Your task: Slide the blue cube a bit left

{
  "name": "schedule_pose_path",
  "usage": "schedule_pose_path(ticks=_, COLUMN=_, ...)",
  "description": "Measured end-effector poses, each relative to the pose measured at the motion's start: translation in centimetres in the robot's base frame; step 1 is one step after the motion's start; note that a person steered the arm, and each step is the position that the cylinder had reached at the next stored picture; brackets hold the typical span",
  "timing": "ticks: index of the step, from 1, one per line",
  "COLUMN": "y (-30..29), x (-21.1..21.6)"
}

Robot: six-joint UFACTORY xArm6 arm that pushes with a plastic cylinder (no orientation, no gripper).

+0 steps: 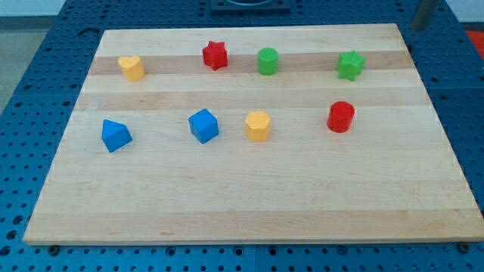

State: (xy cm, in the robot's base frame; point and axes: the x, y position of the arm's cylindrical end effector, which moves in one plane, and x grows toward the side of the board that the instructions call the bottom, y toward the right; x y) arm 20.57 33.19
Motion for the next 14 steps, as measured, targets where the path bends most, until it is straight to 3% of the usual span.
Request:
schedule_pose_path(ticks=3, y=1.3, x=3.6)
schedule_pose_path(ticks=5, y=-1.3, x=9.0)
schedule_pose_path(ticks=6, y=1.3, x=14.2)
schedule_pose_path(ticks=7, y=1.3, x=16.5)
schedule_pose_path(ticks=9, y=-0.5, x=31.4)
schedule_pose_path(ticks=10, y=-10.5, x=34.5)
schedule_pose_path(ticks=11, y=-21.1, x=34.8)
schedule_pose_path(ticks=12, y=-27.9, x=33.1)
schedule_pose_path(ticks=14, y=-31.2, x=28.6)
